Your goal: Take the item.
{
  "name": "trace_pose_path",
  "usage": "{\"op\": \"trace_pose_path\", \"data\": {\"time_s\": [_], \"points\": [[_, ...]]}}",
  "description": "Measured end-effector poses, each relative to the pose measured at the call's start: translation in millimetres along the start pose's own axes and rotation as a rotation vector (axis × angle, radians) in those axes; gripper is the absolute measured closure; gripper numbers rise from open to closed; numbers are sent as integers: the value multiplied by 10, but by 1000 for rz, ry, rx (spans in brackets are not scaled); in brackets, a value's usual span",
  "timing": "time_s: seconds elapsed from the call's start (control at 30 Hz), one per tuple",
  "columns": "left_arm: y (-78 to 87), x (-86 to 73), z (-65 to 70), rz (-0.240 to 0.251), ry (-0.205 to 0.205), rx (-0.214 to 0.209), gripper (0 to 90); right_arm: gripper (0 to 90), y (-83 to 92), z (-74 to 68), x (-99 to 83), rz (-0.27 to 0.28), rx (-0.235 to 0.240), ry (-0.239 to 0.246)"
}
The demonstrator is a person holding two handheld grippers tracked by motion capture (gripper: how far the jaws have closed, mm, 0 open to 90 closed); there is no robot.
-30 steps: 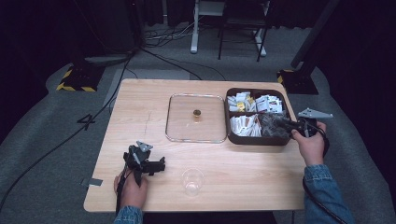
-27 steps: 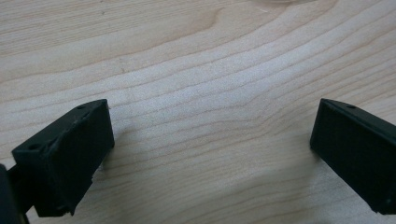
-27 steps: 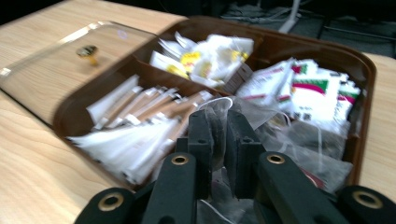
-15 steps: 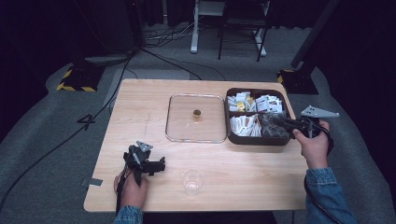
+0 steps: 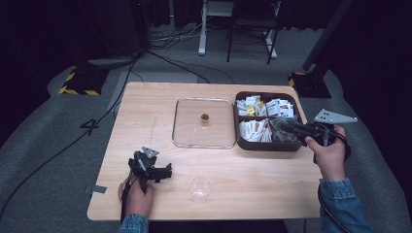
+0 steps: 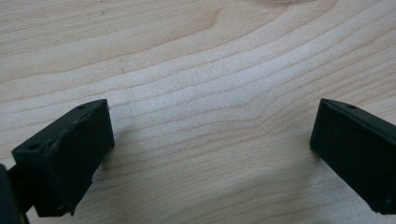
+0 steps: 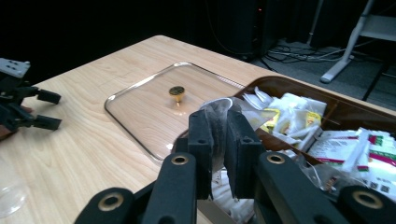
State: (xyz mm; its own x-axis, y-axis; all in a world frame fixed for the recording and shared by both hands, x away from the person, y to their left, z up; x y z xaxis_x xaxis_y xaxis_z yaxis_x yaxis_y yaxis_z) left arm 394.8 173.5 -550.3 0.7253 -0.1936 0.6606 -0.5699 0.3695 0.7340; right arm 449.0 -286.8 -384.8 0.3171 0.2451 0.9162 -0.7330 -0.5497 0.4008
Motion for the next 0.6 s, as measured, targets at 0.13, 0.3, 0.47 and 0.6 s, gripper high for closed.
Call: {"op": "trace_pose_path", "data": {"time_s": [0.13, 0.3, 0.47, 0.6], "points": [[0, 0, 0, 0, 0, 0, 0, 821, 27, -101, 48, 5, 20, 13], [0, -1, 0, 0, 0, 0, 0, 821, 13, -282, 87, 1, 64, 39], [0, -1, 0, 0, 0, 0, 0, 821, -26, -507, 150, 5, 119, 73], [0, -1, 0, 1, 1, -1, 0, 821, -28, -686, 207, 27, 161, 93]]}}
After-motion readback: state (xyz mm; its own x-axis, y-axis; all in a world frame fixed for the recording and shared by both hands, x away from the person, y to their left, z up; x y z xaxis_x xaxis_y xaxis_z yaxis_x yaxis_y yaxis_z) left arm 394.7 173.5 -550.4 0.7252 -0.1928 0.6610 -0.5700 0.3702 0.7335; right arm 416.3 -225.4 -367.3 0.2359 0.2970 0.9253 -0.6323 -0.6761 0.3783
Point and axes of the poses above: each handheld gripper's, and its own axes: y roughly backward along the jaws, x roughly out of its top, z roughly to its right, the point moved 6 cm from there along -y, roughly forward along the jaws, and after that the axes turned 10 degrees about -x, right-handed, at the moved point
